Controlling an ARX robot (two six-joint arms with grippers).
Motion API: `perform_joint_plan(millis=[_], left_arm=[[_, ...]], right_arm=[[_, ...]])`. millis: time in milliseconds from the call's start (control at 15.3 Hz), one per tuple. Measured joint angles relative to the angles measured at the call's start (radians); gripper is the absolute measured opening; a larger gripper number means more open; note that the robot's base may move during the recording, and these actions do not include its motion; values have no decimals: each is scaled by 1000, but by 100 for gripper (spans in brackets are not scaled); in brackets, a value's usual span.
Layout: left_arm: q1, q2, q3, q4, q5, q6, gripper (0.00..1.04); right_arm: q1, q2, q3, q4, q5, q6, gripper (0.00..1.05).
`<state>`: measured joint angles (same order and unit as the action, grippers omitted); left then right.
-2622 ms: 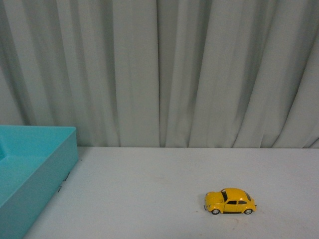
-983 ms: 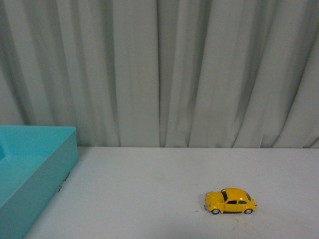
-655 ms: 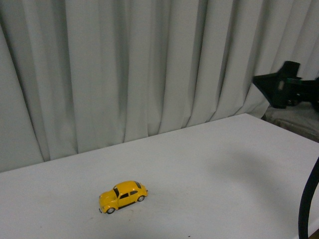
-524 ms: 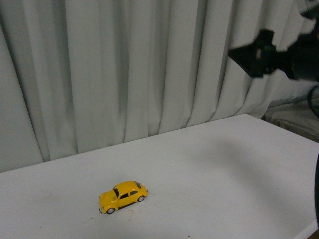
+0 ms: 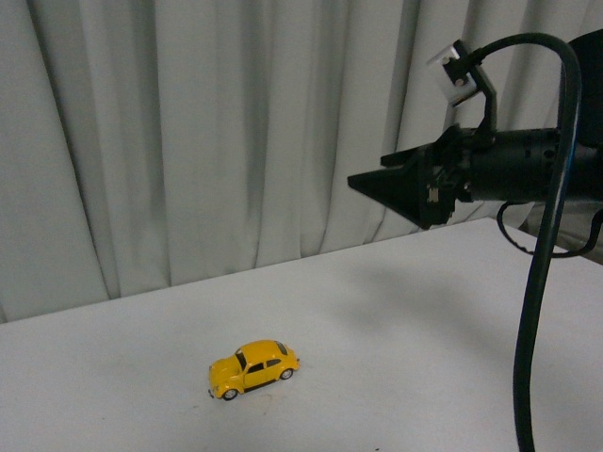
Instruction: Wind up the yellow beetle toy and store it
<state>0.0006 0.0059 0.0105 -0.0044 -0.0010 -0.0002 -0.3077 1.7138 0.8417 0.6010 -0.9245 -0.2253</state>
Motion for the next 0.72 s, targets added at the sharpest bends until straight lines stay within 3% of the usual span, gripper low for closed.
perform_joint_plan(millis=[328,524,590,721], left_arm=[[0,0,0,0,0,0,98],[0,0,0,0,0,0,98],[0,0,0,1,0,0,98],[0,0,0,1,0,0,98]], right_arm=[[42,37,32,-160,-66,-124,98],[48,198,303,-764,-93,-634,98],[72,226,374,-891,-73,-776,98],[112,297,382,-867,-48,-881,98]])
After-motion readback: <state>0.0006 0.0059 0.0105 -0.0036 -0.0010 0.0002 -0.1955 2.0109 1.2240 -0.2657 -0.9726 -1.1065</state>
